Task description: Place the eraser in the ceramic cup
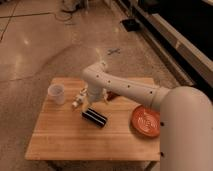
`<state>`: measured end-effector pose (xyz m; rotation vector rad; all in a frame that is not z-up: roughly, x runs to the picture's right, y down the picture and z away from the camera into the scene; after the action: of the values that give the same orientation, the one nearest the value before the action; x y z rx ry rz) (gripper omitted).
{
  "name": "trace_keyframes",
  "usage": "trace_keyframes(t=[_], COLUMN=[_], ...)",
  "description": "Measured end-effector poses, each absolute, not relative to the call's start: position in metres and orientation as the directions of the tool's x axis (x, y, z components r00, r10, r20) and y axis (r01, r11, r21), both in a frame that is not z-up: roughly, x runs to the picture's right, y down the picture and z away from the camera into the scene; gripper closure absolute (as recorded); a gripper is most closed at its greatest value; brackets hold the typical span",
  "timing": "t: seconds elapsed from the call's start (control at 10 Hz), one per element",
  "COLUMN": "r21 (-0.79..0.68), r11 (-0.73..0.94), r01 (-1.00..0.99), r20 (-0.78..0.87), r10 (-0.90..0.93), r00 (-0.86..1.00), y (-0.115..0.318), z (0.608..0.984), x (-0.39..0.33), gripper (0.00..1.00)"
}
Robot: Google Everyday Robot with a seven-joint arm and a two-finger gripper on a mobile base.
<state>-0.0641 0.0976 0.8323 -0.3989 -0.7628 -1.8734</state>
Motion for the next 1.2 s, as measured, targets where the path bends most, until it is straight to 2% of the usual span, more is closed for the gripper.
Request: trace_keyframes(t=[0.5, 1.2], r21=[0.298, 0.316], r11=[-0.319, -0.338], r01=[0.9, 0.887], r20=[0.578, 0.576], r10=[-0.69, -0.675], r00=[-0.436, -0.462], y=[0.113, 0.14], z=[0.866, 0.879], x=[-0.065, -0.084], gripper=[0.2, 0.2])
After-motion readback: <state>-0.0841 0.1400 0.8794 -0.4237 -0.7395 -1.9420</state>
